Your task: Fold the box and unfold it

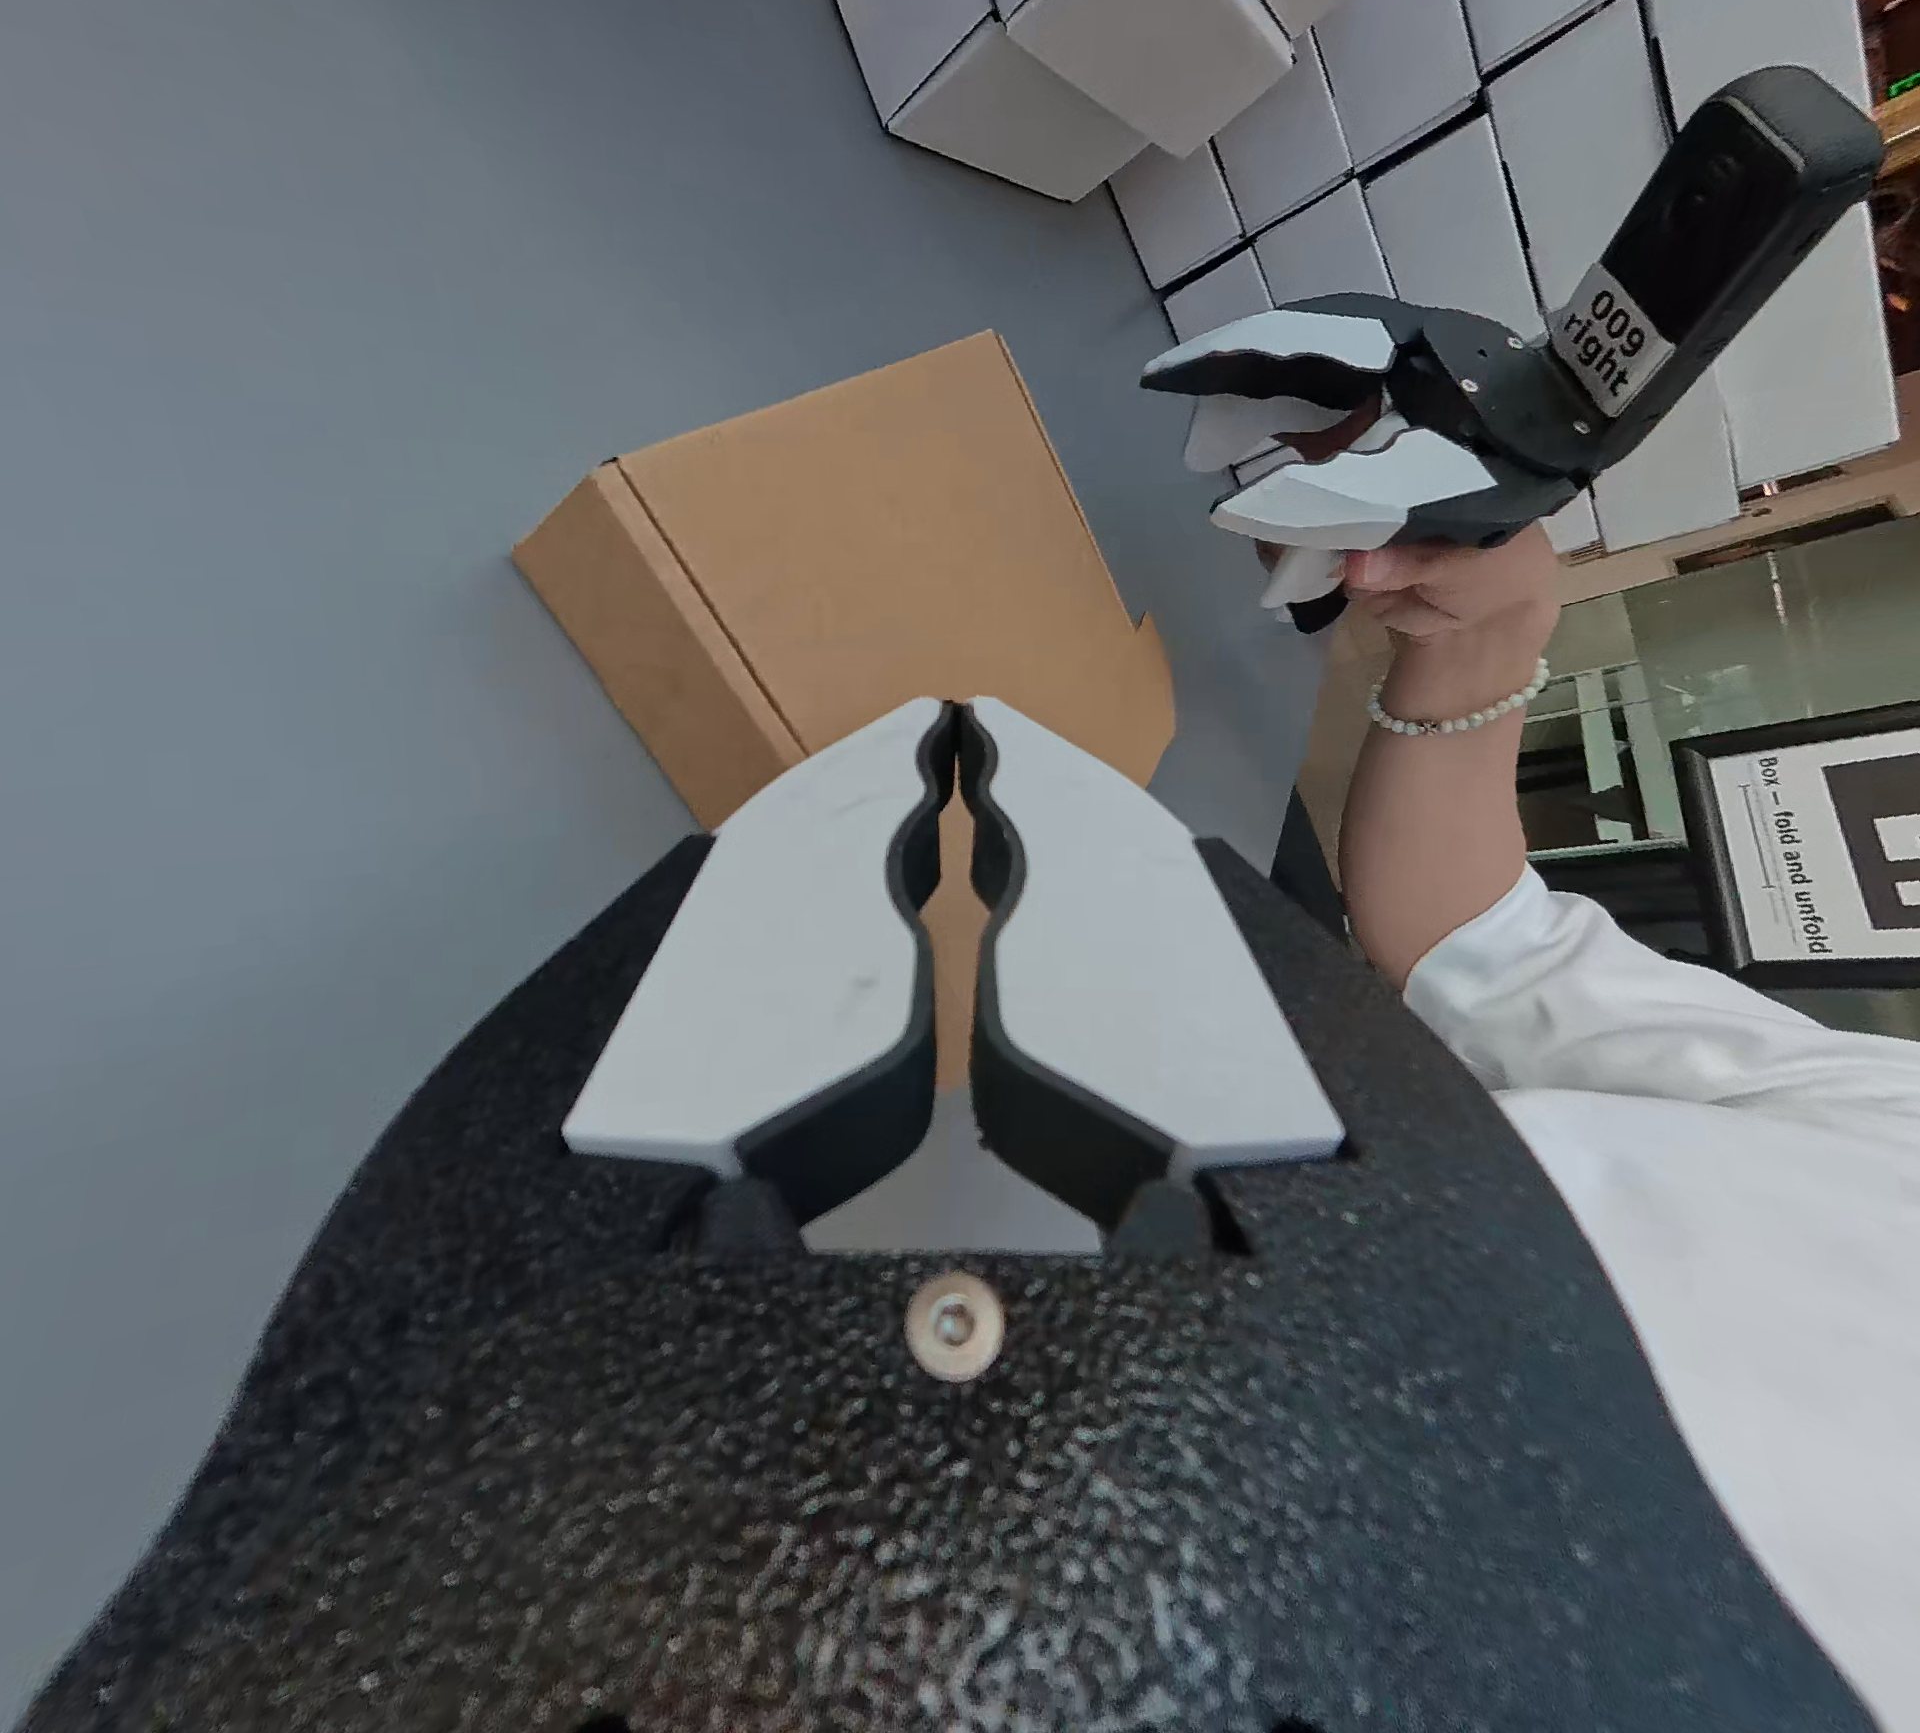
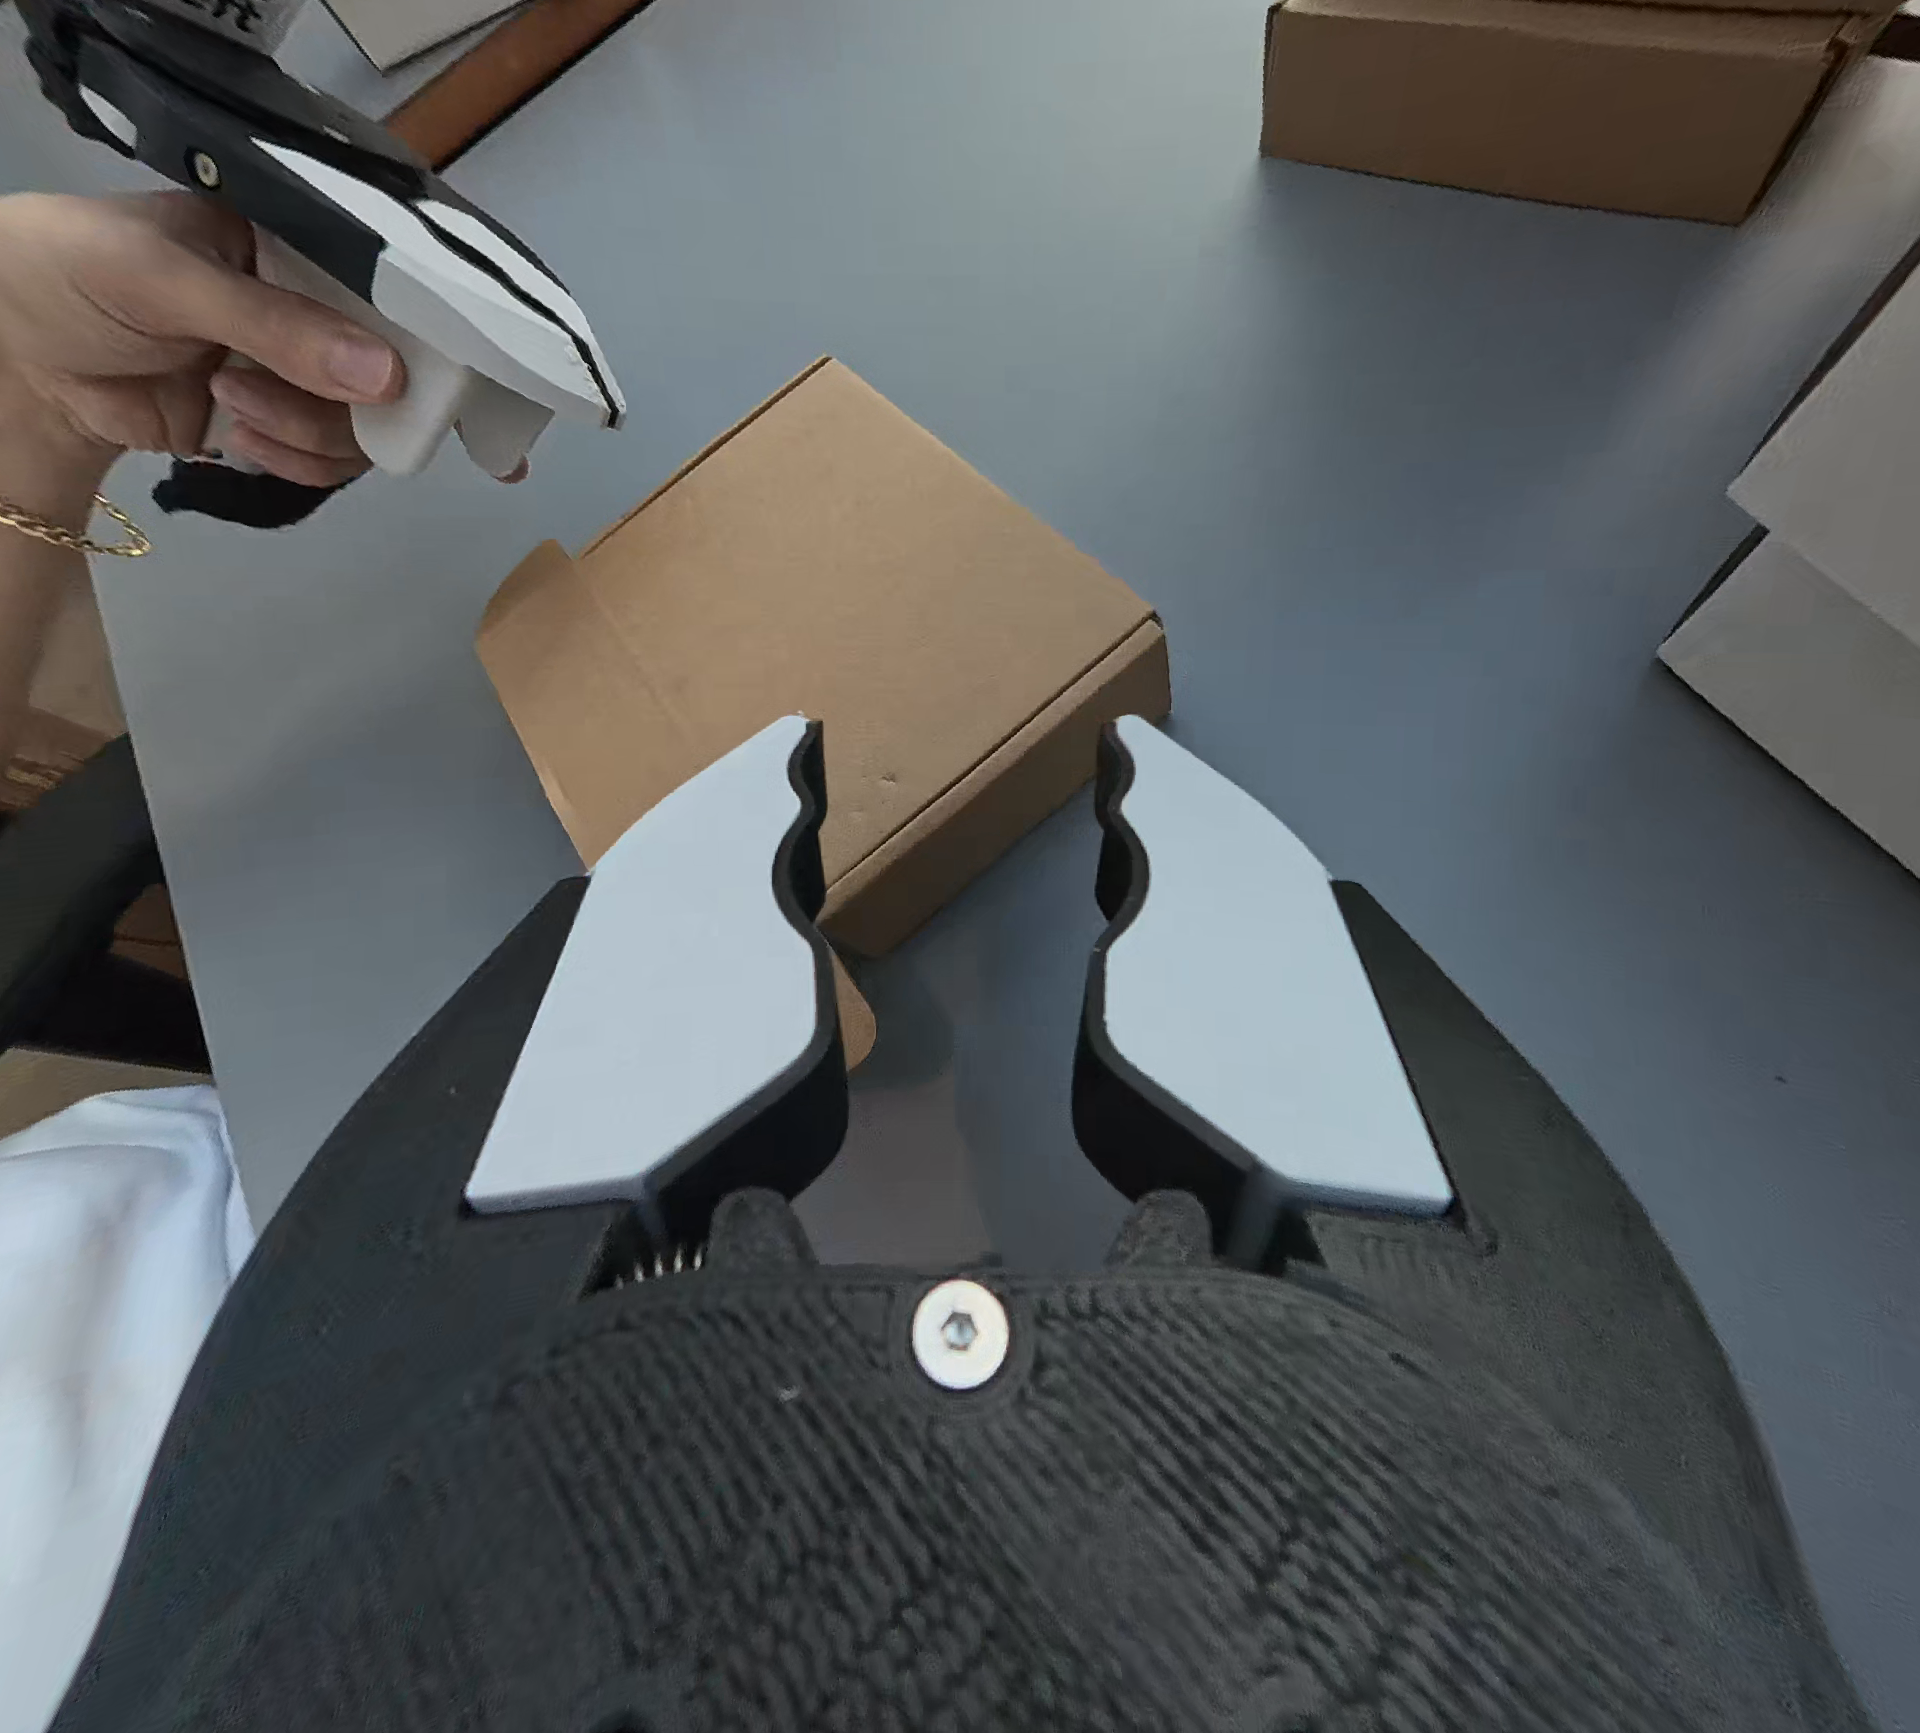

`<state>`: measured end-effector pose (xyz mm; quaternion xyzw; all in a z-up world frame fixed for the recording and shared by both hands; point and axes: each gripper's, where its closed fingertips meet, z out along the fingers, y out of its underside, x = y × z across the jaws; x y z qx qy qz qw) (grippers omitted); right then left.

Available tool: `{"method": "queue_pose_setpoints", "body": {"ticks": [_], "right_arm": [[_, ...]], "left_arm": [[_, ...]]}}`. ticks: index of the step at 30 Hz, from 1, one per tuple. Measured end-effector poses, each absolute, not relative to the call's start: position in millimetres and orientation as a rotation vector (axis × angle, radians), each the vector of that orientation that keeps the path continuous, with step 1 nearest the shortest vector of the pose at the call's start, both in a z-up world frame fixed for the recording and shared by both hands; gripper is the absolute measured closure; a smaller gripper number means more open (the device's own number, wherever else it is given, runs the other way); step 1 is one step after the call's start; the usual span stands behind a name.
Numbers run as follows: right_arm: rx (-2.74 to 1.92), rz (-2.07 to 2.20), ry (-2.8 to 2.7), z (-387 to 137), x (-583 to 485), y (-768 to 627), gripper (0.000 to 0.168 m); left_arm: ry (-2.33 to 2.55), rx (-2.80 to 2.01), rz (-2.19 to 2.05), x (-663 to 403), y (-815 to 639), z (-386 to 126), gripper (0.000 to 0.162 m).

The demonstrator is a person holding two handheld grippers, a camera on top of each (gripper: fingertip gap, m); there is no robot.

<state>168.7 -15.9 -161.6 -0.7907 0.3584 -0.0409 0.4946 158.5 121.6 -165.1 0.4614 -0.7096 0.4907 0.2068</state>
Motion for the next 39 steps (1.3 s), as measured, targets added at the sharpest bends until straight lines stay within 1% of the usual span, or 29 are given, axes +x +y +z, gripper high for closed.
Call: {"method": "queue_pose_setpoints", "body": {"ticks": [3,7,8,12,18,21,24,26,32,34,36,39], "right_arm": [[-1.847,-0.027,0.938,-164,171,-24,0.097],[-1.748,0.085,1.033,-169,170,-33,0.078],[-1.72,0.119,1.051,-169,171,-35,0.077],[-1.624,0.228,1.116,-169,175,-39,0.078],[-1.621,0.396,1.141,-174,170,-24,0.078],[-1.589,0.527,1.142,-171,168,-10,0.085],[-1.604,0.607,1.184,-178,171,-1,0.086],[-1.583,0.673,1.215,-179,173,4,0.092],[-1.614,0.758,1.206,-179,170,24,0.094],[-1.614,0.789,1.209,-179,170,29,0.099],[-1.597,0.823,1.208,-176,171,34,0.112],[-1.605,0.837,1.216,-175,174,37,0.113]], "left_arm": [[-1.947,1.308,1.334,165,120,-173,0.162],[-1.92,1.34,1.281,167,122,-189,0.162],[-1.902,1.336,1.296,167,122,-189,0.162],[-1.915,1.333,1.323,167,124,-190,0.162],[-1.938,1.336,1.332,167,131,-191,0.162],[-1.935,1.337,1.347,168,132,-191,0.162],[-1.94,1.34,1.361,168,134,-192,0.162],[-1.938,1.342,1.373,168,135,-192,0.162],[-1.934,1.337,1.391,167,139,-193,0.162],[-1.94,1.334,1.393,167,141,-193,0.162],[-1.934,1.332,1.402,167,141,-193,0.162],[-1.935,1.331,1.416,166,142,-193,0.162]]}}
